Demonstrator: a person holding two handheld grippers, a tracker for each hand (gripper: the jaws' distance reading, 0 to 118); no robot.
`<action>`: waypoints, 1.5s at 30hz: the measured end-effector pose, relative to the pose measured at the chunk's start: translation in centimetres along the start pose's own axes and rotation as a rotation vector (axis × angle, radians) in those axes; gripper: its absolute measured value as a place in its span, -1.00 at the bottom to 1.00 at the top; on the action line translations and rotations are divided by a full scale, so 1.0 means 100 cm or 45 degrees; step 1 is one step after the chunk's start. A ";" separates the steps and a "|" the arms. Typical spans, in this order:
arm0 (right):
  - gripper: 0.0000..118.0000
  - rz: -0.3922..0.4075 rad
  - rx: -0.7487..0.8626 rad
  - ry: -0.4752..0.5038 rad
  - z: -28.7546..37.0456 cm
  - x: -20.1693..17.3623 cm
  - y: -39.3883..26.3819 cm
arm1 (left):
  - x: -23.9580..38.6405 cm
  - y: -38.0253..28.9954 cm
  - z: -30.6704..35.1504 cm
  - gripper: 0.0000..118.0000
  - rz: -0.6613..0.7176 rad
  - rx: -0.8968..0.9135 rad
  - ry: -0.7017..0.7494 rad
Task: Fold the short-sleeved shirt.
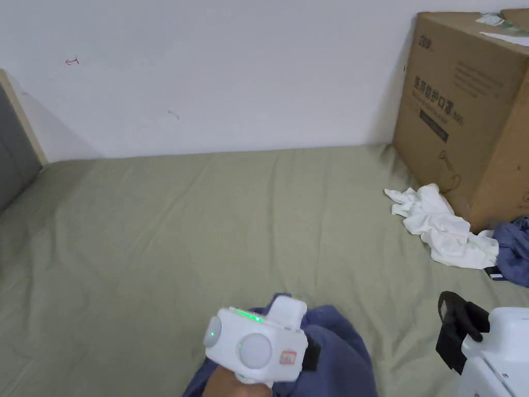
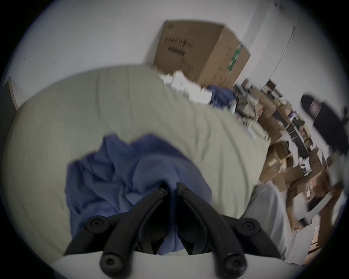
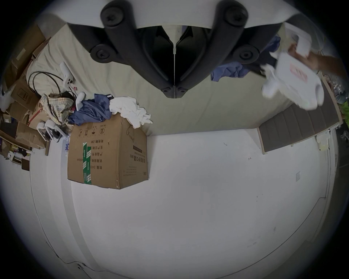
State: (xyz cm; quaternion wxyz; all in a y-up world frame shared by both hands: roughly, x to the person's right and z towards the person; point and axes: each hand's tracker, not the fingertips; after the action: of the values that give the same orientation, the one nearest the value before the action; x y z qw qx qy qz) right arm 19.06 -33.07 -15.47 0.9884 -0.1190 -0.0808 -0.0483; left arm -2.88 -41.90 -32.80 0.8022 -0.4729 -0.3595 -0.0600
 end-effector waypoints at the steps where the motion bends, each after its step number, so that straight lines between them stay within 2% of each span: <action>1: -0.95 -0.005 -0.010 -0.001 0.000 0.000 -0.002 | 0.002 -0.010 -0.011 -0.81 0.003 -0.040 0.036; 4: -0.95 -0.017 -0.041 -0.001 -0.005 0.003 -0.010 | 0.004 -0.032 -0.036 -0.80 -0.065 -0.168 0.128; 10: -0.95 -0.015 -0.054 0.005 -0.008 0.003 -0.011 | 0.010 -0.038 -0.032 -0.76 -0.054 -0.097 0.155; 11: -0.95 -0.007 -0.053 0.007 -0.008 0.003 -0.009 | 0.010 -0.035 -0.027 -0.70 -0.046 -0.084 0.152; 12: -0.95 -0.002 -0.048 0.006 -0.008 0.002 -0.008 | 0.010 -0.033 -0.020 -0.44 -0.030 -0.059 0.138; 14: -0.95 -0.004 -0.031 0.012 -0.006 0.002 -0.003 | 0.009 -0.026 -0.001 0.34 0.048 0.005 0.088; 15: -0.95 -0.005 -0.022 0.015 -0.005 0.001 -0.001 | 0.010 -0.024 0.010 0.47 0.093 0.067 0.068; 17: -0.95 -0.001 0.000 0.019 -0.003 0.000 0.004 | 0.011 -0.020 0.039 0.57 0.148 0.231 0.084; 19: -0.95 0.009 0.017 0.021 -0.002 -0.002 0.008 | 0.012 -0.017 0.065 1.00 0.141 0.378 0.116; 23: -0.95 0.018 0.062 0.032 0.004 -0.008 0.020 | 0.012 -0.012 0.124 1.00 0.098 0.658 0.221; 29: -0.95 0.041 0.124 0.043 0.013 -0.020 0.034 | 0.000 -0.015 0.180 1.00 0.021 0.838 0.483; 35: -0.95 0.067 0.174 0.051 0.021 -0.034 0.043 | -0.016 -0.041 0.213 1.00 0.066 1.080 0.718; 36: -0.95 0.070 0.177 0.052 0.021 -0.035 0.043 | -0.017 -0.045 0.216 0.94 0.080 1.101 0.729; 38: -0.95 0.072 0.178 0.057 0.020 -0.038 0.043 | -0.021 -0.055 0.219 0.56 0.056 1.147 0.762; 39: -0.95 0.070 0.178 0.059 0.020 -0.039 0.043 | -0.021 -0.059 0.218 0.44 0.034 1.154 0.802; 40: -0.95 0.067 0.178 0.064 0.019 -0.041 0.044 | -0.022 -0.062 0.217 0.44 0.015 1.150 0.830; 41: -0.95 0.065 0.177 0.070 0.019 -0.043 0.044 | -0.025 -0.063 0.216 0.02 0.024 1.132 0.827; 42: -0.95 0.065 0.179 0.074 0.018 -0.044 0.045 | -0.028 -0.062 0.215 -0.69 0.030 1.088 0.809; 43: -0.95 0.066 0.181 0.075 0.018 -0.046 0.044 | -0.030 -0.060 0.213 -0.94 0.044 1.023 0.782; 45: -0.95 0.071 0.182 0.081 0.017 -0.050 0.044 | -0.034 -0.066 0.211 -0.95 0.058 1.037 0.738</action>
State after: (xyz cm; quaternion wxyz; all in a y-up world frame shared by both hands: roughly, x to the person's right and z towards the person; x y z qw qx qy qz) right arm 14.43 -28.02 -15.69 0.9974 -0.0487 -0.0494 -0.0185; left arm -19.21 -29.39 -24.03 0.9897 -0.0929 -0.1054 -0.0261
